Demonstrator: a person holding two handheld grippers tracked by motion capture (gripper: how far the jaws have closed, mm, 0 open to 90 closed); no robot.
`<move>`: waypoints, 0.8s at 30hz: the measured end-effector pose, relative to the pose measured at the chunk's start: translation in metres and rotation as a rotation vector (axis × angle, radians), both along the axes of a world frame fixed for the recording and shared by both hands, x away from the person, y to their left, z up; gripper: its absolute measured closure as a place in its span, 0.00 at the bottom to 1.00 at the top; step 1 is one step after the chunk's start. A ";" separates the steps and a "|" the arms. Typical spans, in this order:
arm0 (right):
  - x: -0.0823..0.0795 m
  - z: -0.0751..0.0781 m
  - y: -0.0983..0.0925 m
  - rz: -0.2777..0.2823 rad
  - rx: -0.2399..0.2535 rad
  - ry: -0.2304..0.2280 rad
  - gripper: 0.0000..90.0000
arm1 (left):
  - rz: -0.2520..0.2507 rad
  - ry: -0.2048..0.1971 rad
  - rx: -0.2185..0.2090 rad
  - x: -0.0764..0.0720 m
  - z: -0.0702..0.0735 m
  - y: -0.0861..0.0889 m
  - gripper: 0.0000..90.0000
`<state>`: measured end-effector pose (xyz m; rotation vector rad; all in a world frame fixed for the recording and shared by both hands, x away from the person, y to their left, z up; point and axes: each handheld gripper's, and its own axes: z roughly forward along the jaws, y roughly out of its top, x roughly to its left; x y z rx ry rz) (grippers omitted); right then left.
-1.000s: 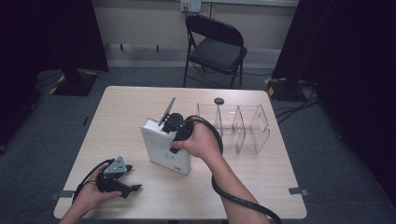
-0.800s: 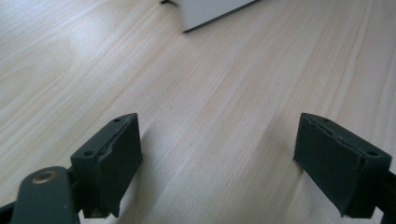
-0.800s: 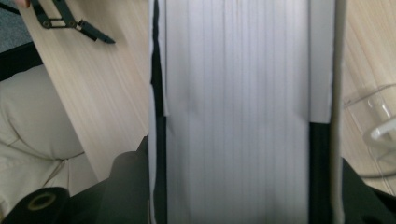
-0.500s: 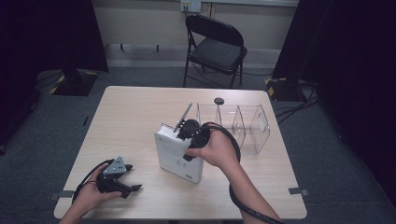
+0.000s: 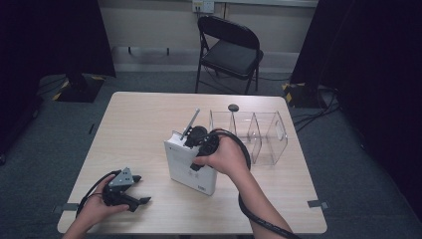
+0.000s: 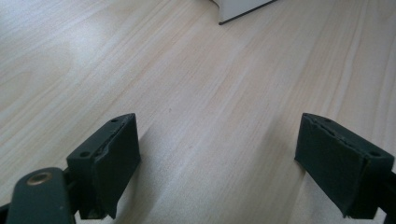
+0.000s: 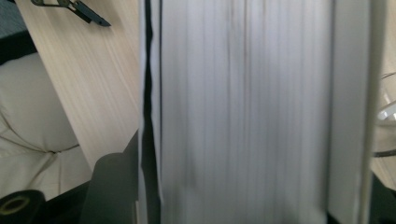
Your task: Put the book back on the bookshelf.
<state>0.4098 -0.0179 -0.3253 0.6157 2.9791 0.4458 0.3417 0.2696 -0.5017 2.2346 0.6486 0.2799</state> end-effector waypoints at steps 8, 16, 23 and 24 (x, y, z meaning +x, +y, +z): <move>0.003 -0.004 0.005 -0.010 -0.008 0.020 0.45 | 0.000 0.000 0.000 0.000 0.000 0.000 0.15; -0.001 -0.003 0.007 -0.014 -0.029 0.011 0.51 | 0.000 0.000 0.000 0.000 0.000 0.000 0.15; -0.001 0.002 0.006 -0.026 -0.025 0.018 0.56 | -0.002 0.001 0.000 0.000 0.000 0.000 0.14; -0.001 0.002 0.006 -0.028 -0.025 0.018 0.56 | -0.001 0.005 -0.002 0.000 0.000 0.000 0.14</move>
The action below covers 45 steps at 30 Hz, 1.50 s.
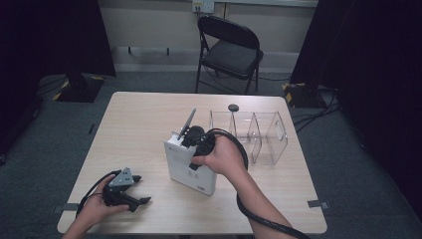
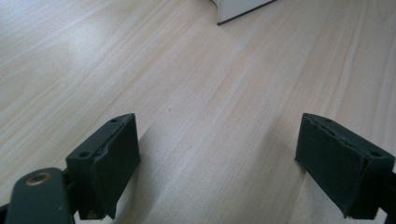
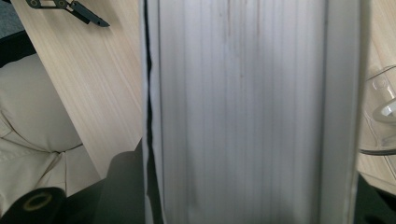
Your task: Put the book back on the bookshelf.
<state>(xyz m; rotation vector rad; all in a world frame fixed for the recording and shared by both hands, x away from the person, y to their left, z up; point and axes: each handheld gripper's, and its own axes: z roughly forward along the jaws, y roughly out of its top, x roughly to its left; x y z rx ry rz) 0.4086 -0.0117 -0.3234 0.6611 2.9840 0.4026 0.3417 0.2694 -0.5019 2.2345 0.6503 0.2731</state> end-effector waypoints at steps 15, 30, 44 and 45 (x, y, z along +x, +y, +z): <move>-0.003 0.003 -0.010 -0.043 0.018 0.006 0.58 | -0.009 0.002 -0.001 0.001 0.000 0.000 0.14; -0.012 0.011 -0.033 -0.072 0.028 0.002 0.58 | -0.010 0.000 0.001 0.001 0.000 0.000 0.14; -0.016 0.018 -0.065 -0.127 0.040 0.035 0.58 | -0.011 0.001 0.004 0.001 0.000 0.000 0.13; -0.016 0.020 -0.068 -0.134 0.038 0.041 0.58 | -0.011 0.004 0.003 0.001 0.000 0.000 0.13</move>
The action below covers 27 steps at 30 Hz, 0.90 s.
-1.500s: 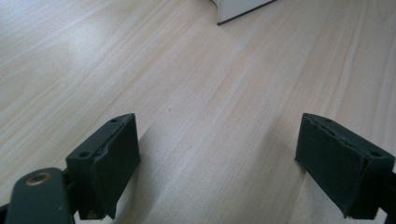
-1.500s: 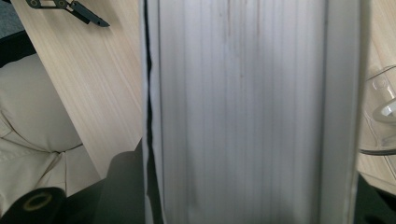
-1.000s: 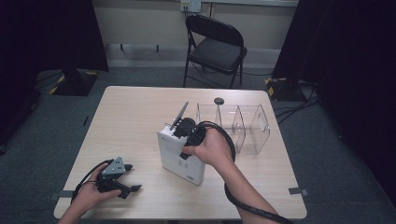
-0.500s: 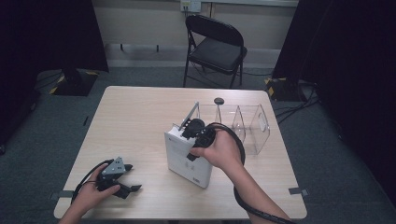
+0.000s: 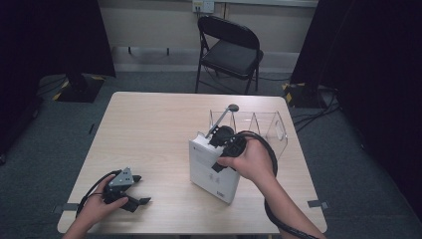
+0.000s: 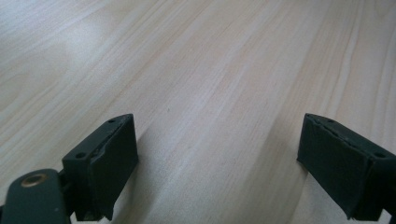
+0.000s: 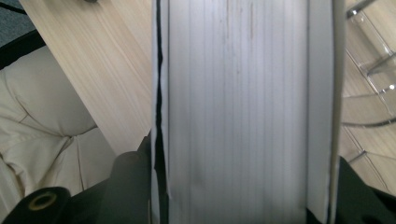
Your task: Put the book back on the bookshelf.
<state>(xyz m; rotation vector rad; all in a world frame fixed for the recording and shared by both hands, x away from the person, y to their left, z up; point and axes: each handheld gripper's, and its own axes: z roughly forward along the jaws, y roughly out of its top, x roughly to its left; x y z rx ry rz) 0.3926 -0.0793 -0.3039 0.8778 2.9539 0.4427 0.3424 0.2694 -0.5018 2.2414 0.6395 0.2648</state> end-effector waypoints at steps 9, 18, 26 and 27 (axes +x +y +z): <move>-0.002 0.004 -0.018 -0.016 -0.001 -0.021 0.58 | -0.008 0.002 0.005 0.000 0.000 -0.002 0.10; -0.003 0.003 -0.030 -0.032 0.017 -0.006 0.58 | -0.011 0.001 0.010 0.000 0.000 -0.002 0.08; -0.006 0.008 -0.042 -0.053 0.021 -0.004 0.58 | -0.010 0.003 0.011 0.000 0.000 -0.003 0.07; -0.007 0.008 -0.044 -0.053 0.026 -0.006 0.58 | -0.009 0.003 0.011 0.000 0.000 -0.003 0.07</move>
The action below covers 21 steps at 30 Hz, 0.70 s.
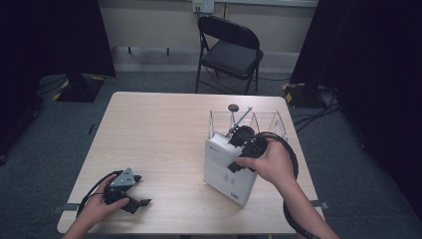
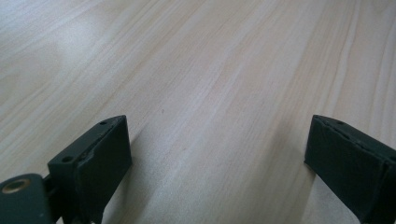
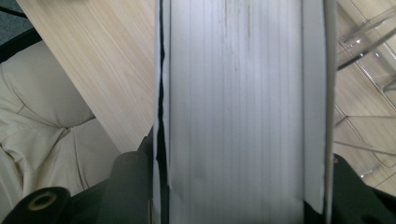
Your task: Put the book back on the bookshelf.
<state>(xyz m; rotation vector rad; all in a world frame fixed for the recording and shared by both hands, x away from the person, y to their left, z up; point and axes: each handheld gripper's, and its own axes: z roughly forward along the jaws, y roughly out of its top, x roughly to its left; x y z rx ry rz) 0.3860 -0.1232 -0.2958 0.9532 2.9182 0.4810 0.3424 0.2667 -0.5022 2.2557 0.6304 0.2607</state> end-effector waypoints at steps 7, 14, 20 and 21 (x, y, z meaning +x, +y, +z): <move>-0.003 0.003 -0.014 -0.025 0.005 0.000 0.58 | 0.001 0.004 -0.003 0.000 0.000 -0.001 0.06; -0.005 0.004 -0.024 -0.045 0.000 0.004 0.58 | -0.003 0.005 0.002 0.000 0.000 -0.001 0.05; -0.004 0.004 -0.030 -0.050 -0.006 0.005 0.58 | -0.002 0.005 0.001 0.000 0.000 -0.001 0.05; -0.004 0.004 -0.031 -0.059 -0.007 0.008 0.58 | -0.003 0.005 0.001 0.000 0.000 -0.001 0.05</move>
